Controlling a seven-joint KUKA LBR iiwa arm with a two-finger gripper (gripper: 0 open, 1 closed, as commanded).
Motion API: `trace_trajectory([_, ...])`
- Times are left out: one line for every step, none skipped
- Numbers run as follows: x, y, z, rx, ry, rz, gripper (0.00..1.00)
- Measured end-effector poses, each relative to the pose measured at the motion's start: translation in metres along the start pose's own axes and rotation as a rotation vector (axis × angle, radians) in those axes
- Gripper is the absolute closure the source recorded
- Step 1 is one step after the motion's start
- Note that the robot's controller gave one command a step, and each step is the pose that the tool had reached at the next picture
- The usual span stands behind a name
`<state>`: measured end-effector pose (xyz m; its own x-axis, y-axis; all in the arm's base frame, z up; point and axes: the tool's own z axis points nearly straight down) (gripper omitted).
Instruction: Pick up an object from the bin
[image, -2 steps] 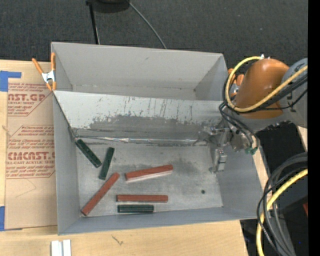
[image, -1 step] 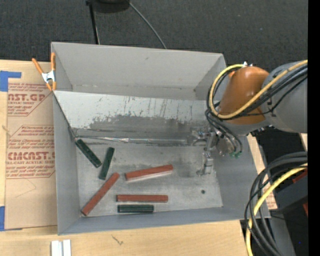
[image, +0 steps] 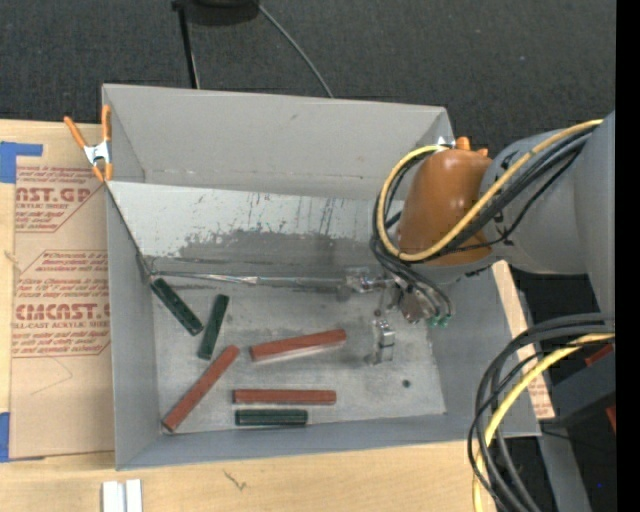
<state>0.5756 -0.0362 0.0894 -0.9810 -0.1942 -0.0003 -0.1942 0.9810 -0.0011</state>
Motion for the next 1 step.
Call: trace_trajectory([-0.0123,0.0366,0.0087,-0.004,-0.003,-0.032,0.00])
